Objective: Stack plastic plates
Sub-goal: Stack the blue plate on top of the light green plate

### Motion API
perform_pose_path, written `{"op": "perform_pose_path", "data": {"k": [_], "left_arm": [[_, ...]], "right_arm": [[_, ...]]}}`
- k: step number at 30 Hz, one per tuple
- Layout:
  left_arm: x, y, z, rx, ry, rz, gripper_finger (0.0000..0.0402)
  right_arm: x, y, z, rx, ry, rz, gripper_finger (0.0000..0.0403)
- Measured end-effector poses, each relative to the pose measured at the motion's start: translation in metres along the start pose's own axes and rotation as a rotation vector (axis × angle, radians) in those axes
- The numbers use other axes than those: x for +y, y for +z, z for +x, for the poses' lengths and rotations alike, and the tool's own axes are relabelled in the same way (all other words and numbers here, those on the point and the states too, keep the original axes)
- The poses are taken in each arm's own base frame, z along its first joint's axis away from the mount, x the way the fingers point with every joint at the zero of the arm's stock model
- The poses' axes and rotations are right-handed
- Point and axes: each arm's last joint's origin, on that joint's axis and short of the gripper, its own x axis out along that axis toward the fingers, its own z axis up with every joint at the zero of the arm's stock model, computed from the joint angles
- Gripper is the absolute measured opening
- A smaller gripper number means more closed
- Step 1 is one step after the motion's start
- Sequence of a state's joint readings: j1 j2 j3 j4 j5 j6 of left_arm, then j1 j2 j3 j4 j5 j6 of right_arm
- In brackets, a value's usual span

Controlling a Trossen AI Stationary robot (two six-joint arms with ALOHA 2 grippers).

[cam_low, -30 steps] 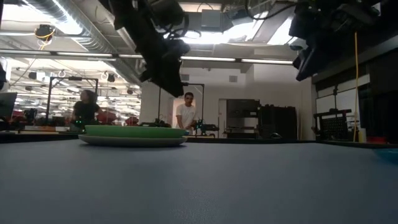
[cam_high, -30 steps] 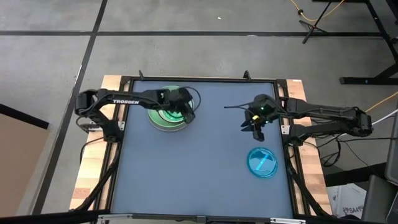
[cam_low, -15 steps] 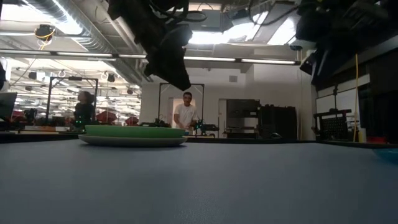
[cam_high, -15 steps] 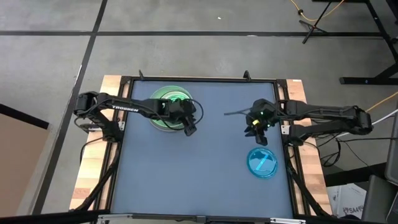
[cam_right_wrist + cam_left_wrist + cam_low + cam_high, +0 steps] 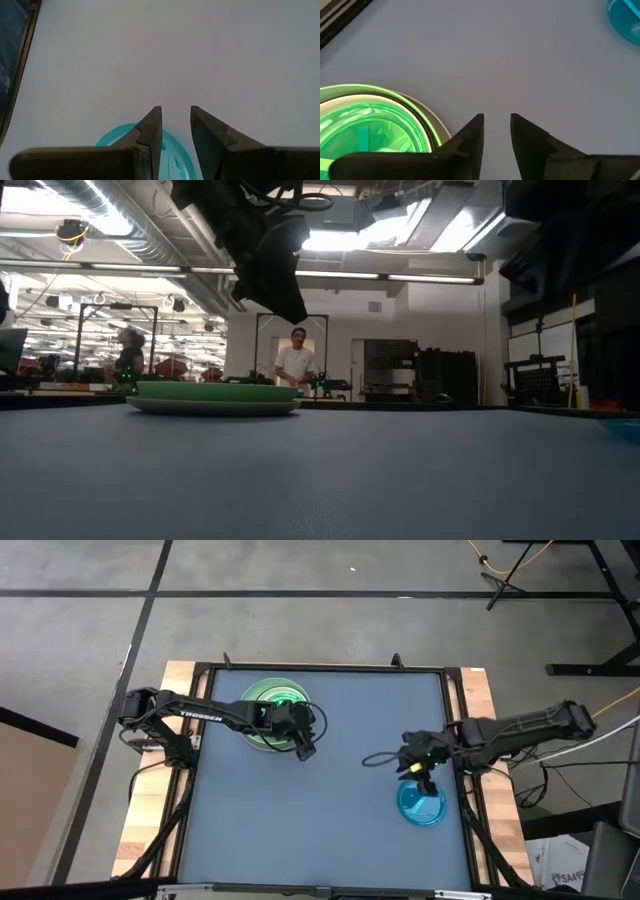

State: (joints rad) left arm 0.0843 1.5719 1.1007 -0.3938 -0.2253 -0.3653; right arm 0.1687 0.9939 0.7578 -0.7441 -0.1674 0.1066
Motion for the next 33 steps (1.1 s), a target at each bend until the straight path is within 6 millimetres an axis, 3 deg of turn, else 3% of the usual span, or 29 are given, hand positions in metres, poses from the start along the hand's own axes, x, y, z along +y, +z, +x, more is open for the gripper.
{"op": "perform_pose_path", "data": {"k": [7, 17, 33], "left_arm": [[0.0, 0.0, 0.0, 0.0, 0.0, -0.001, 0.0089], [0.0, 0.001, 0.0, -0.009, -0.004, -0.004, 0.0089], [-0.001, 0.002, 0.0, -0.021, -0.009, -0.007, 0.0089]], "right_arm": [[0.012, -0.003, 0.002, 0.028, 0.026, -0.052, 0.0095], [0.011, -0.005, 0.006, 0.053, -0.071, -0.073, 0.0095], [0.008, -0.004, 0.042, 0.238, -0.046, -0.112, 0.0095]]}}
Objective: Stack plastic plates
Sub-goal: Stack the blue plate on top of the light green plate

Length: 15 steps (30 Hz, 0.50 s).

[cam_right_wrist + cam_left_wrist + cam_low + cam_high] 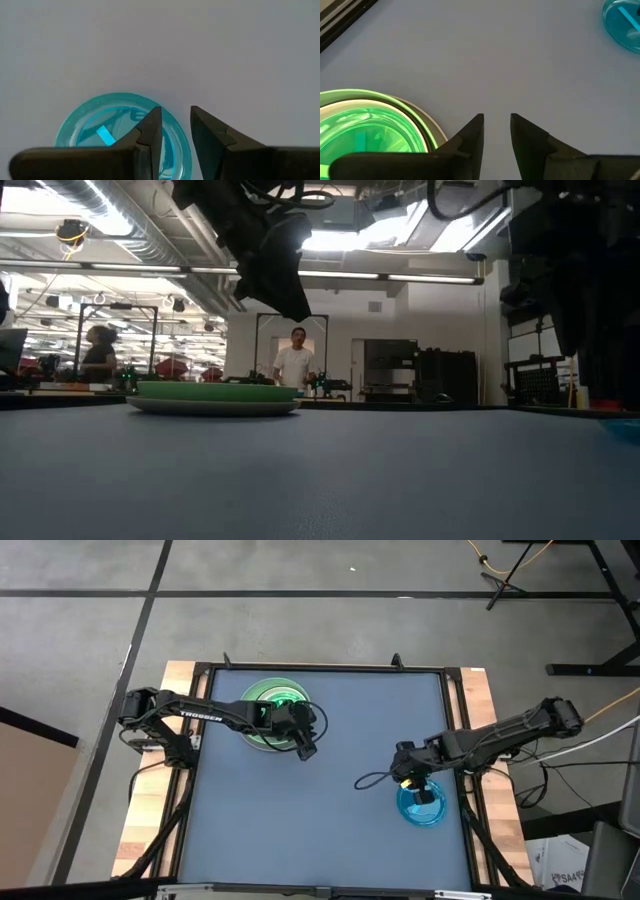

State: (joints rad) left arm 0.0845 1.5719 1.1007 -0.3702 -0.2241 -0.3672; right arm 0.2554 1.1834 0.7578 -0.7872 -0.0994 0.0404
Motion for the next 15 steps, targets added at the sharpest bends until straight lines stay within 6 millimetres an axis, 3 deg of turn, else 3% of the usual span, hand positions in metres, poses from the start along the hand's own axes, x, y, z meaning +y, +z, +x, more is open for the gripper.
{"op": "perform_pose_path", "data": {"k": [15], "left_arm": [[0.0, 0.0, 0.0, 0.0, 0.0, 0.0, 0.0089]], "right_arm": [[-0.003, 0.003, 0.028, 0.133, 0.012, -0.16, 0.0095]]}}
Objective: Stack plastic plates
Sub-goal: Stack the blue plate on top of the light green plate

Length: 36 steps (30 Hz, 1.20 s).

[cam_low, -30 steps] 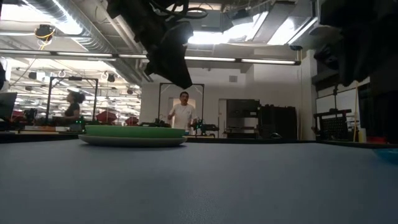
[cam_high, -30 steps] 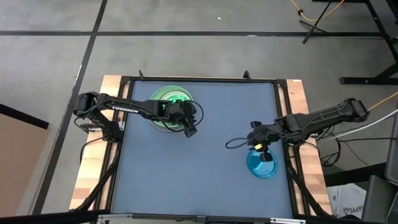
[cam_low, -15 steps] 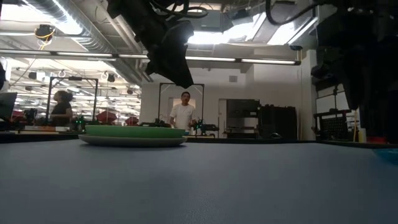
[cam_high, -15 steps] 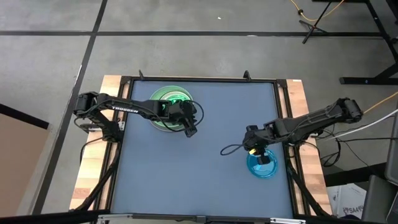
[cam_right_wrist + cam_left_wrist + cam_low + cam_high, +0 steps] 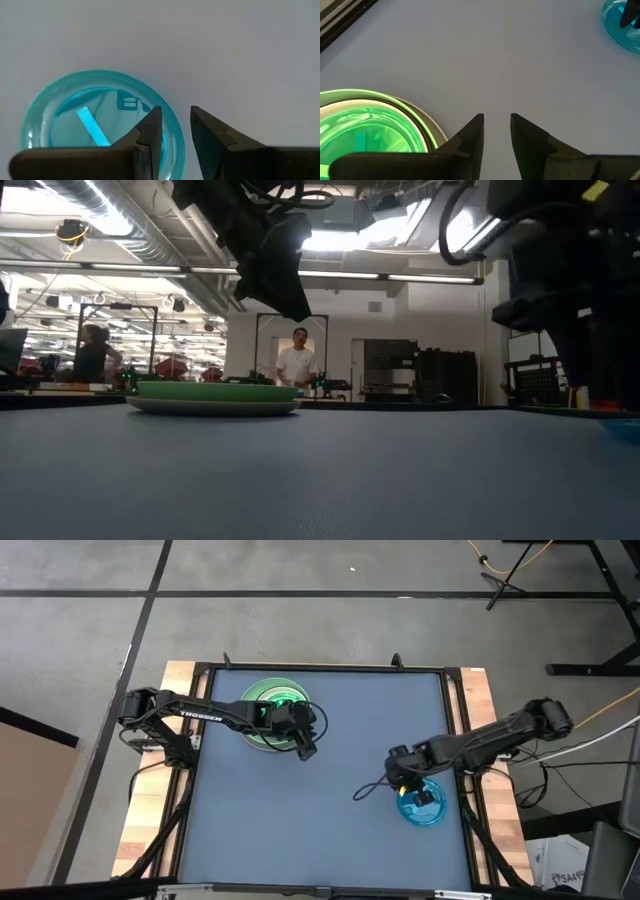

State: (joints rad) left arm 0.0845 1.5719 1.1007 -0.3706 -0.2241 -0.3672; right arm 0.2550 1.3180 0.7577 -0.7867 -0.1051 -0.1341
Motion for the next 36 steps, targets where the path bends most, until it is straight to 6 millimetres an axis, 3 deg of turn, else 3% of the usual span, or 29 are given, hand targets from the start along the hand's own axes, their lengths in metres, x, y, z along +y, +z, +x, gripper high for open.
{"op": "perform_pose_path", "data": {"k": [16, 36], "left_arm": [[-0.001, 0.002, 0.0, -0.021, -0.008, -0.005, 0.0088], [-0.001, 0.002, 0.0, -0.024, -0.009, -0.006, 0.0088]], "right_arm": [[-0.004, 0.004, 0.036, 0.149, 0.029, -0.094, 0.0095], [-0.005, 0.006, 0.048, 0.178, 0.099, -0.159, 0.0095]]}}
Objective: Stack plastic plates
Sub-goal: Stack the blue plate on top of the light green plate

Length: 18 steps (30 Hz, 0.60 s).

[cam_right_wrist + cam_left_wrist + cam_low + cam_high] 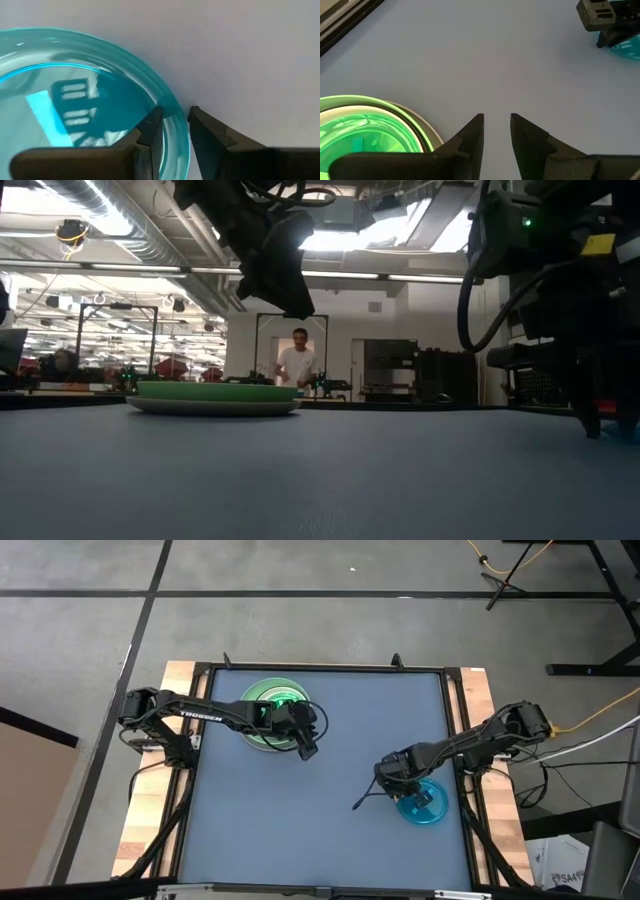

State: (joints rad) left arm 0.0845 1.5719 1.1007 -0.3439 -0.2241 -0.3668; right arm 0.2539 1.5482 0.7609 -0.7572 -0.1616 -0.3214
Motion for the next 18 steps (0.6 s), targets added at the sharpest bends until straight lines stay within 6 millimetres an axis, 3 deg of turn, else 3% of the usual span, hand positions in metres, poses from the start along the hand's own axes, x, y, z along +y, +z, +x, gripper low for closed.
{"op": "perform_pose_path", "data": {"k": [18], "left_arm": [[0.0, 0.0, 0.0, 0.0, 0.0, 0.0, 0.0088]], "right_arm": [[0.0006, -0.0006, 0.0006, 0.001, 0.014, -0.001, 0.0084]]}}
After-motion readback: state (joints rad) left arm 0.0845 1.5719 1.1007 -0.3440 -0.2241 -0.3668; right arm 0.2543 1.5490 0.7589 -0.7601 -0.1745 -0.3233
